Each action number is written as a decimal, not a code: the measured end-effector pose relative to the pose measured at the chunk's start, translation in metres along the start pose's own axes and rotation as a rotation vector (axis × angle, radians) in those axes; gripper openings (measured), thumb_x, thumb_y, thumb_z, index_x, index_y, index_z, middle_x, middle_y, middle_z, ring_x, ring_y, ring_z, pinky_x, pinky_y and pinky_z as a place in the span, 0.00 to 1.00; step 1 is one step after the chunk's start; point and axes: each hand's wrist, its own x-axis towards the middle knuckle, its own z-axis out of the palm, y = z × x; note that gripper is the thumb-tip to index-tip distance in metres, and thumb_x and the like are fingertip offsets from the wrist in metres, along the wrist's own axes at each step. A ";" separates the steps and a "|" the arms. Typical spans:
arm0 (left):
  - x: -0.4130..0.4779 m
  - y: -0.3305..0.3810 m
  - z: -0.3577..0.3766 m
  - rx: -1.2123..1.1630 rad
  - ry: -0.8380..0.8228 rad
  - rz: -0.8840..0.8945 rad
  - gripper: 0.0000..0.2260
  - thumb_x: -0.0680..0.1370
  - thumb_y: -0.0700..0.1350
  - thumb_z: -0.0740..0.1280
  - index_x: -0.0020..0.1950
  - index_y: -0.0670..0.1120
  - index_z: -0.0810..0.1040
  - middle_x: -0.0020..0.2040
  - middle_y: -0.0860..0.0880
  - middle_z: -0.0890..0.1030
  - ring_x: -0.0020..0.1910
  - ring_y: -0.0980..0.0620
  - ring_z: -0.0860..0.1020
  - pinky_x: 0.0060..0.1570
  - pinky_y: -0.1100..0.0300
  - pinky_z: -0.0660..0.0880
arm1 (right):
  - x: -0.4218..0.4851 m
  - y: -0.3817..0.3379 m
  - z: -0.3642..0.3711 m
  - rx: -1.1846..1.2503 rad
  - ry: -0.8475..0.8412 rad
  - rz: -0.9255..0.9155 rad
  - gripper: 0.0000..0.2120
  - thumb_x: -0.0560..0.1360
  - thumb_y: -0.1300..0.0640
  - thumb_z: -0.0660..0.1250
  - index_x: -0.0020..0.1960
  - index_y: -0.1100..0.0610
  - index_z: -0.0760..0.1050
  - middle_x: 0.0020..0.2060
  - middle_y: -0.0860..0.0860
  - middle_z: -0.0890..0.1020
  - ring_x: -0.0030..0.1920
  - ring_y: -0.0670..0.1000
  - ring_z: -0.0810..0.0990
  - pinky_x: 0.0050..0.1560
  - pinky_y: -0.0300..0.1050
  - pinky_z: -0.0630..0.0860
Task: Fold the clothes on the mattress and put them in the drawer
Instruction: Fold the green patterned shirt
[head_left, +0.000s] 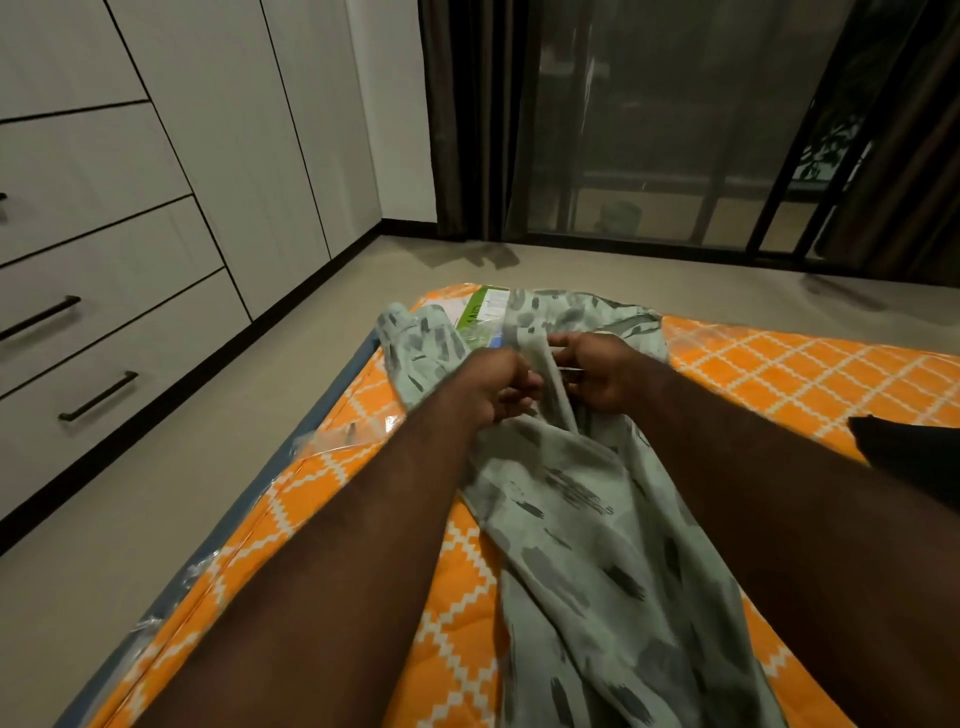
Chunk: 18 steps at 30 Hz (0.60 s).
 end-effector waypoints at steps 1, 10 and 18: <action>0.001 -0.002 -0.005 -0.034 0.013 -0.013 0.14 0.77 0.32 0.60 0.60 0.41 0.77 0.43 0.43 0.83 0.43 0.47 0.82 0.38 0.57 0.79 | -0.002 0.000 0.004 -0.022 0.005 -0.012 0.11 0.84 0.58 0.60 0.55 0.56 0.82 0.48 0.57 0.84 0.47 0.55 0.81 0.44 0.46 0.80; 0.017 -0.001 -0.007 -0.064 0.059 0.006 0.17 0.82 0.57 0.64 0.65 0.47 0.74 0.55 0.44 0.81 0.51 0.41 0.83 0.46 0.48 0.84 | 0.017 -0.002 0.041 -0.989 -0.006 -0.551 0.13 0.78 0.63 0.70 0.62 0.57 0.82 0.56 0.53 0.84 0.55 0.54 0.83 0.59 0.53 0.81; 0.041 -0.021 -0.017 0.061 0.308 -0.032 0.07 0.82 0.43 0.66 0.58 0.43 0.78 0.50 0.41 0.82 0.43 0.46 0.84 0.37 0.51 0.84 | 0.034 0.014 0.023 -0.871 -0.098 -0.394 0.29 0.68 0.58 0.82 0.67 0.51 0.80 0.61 0.51 0.83 0.60 0.51 0.82 0.62 0.53 0.81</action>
